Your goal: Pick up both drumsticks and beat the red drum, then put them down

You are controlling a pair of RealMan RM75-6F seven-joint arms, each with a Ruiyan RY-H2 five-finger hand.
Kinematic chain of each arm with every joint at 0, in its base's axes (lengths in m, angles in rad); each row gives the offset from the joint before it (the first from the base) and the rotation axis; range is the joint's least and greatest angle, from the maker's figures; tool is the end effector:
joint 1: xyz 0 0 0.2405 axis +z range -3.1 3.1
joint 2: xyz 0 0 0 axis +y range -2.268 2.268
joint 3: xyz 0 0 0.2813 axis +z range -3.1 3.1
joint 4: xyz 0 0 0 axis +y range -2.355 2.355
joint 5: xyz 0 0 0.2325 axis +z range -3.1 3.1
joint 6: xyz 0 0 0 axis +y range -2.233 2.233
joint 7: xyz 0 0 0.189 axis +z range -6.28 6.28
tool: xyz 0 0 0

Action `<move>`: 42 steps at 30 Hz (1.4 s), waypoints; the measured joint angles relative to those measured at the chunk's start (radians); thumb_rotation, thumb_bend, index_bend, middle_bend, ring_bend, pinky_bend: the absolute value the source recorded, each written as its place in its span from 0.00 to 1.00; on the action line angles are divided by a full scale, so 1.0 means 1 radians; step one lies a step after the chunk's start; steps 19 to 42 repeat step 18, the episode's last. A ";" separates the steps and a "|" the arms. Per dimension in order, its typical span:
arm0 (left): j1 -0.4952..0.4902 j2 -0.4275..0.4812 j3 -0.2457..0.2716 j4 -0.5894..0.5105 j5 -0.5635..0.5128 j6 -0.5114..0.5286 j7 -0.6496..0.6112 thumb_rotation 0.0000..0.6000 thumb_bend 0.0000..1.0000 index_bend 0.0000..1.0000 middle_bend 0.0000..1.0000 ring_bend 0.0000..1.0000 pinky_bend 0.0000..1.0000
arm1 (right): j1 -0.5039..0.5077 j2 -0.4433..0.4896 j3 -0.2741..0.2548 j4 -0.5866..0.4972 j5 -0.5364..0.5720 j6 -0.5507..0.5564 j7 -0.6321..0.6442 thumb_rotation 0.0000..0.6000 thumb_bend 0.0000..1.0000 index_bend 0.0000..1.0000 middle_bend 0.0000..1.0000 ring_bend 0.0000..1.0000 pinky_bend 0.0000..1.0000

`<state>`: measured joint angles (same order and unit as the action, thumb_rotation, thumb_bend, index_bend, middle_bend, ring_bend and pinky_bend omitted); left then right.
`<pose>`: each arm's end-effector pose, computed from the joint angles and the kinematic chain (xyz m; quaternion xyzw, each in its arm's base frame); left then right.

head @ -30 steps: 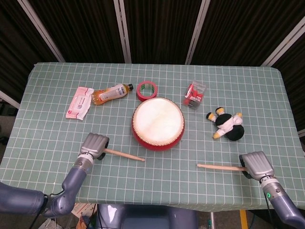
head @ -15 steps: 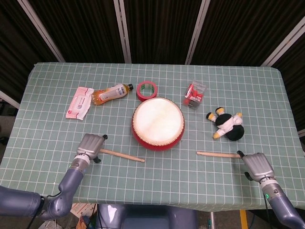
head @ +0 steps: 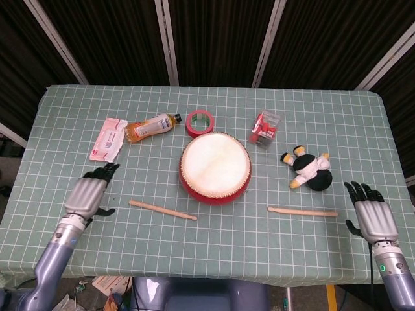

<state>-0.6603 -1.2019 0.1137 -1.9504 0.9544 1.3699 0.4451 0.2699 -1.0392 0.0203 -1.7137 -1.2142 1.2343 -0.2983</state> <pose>-0.2220 0.3207 0.0563 -0.6881 -0.4128 -0.3010 0.5152 -0.3491 -0.2763 0.1368 0.6543 -0.3930 0.2336 0.6024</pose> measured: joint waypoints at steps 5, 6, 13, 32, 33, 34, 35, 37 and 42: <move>0.170 0.052 0.079 0.091 0.222 0.158 -0.182 1.00 0.01 0.00 0.00 0.00 0.02 | -0.082 0.005 -0.003 0.002 -0.102 0.147 0.099 1.00 0.27 0.00 0.00 0.00 0.00; 0.201 0.058 0.089 0.113 0.254 0.184 -0.218 1.00 0.01 0.00 0.00 0.00 0.02 | -0.095 0.003 -0.004 0.007 -0.119 0.167 0.110 1.00 0.26 0.00 0.00 0.00 0.00; 0.367 0.084 0.133 0.279 0.395 0.288 -0.371 1.00 0.00 0.00 0.00 0.00 0.02 | -0.148 -0.029 -0.013 0.051 -0.203 0.258 0.146 1.00 0.22 0.00 0.00 0.00 0.00; 0.412 0.080 0.107 0.328 0.430 0.314 -0.424 1.00 0.00 0.00 0.00 0.00 0.02 | -0.171 -0.066 -0.013 0.101 -0.253 0.305 0.167 1.00 0.22 0.00 0.00 0.00 0.00; 0.412 0.080 0.107 0.328 0.430 0.314 -0.424 1.00 0.00 0.00 0.00 0.00 0.02 | -0.171 -0.066 -0.013 0.101 -0.253 0.305 0.167 1.00 0.22 0.00 0.00 0.00 0.00; 0.412 0.080 0.107 0.328 0.430 0.314 -0.424 1.00 0.00 0.00 0.00 0.00 0.02 | -0.171 -0.066 -0.013 0.101 -0.253 0.305 0.167 1.00 0.22 0.00 0.00 0.00 0.00; 0.412 0.080 0.107 0.328 0.430 0.314 -0.424 1.00 0.00 0.00 0.00 0.00 0.02 | -0.171 -0.066 -0.013 0.101 -0.253 0.305 0.167 1.00 0.22 0.00 0.00 0.00 0.00; 0.412 0.080 0.107 0.328 0.430 0.314 -0.424 1.00 0.00 0.00 0.00 0.00 0.02 | -0.171 -0.066 -0.013 0.101 -0.253 0.305 0.167 1.00 0.22 0.00 0.00 0.00 0.00; 0.412 0.080 0.107 0.328 0.430 0.314 -0.424 1.00 0.00 0.00 0.00 0.00 0.02 | -0.171 -0.066 -0.013 0.101 -0.253 0.305 0.167 1.00 0.22 0.00 0.00 0.00 0.00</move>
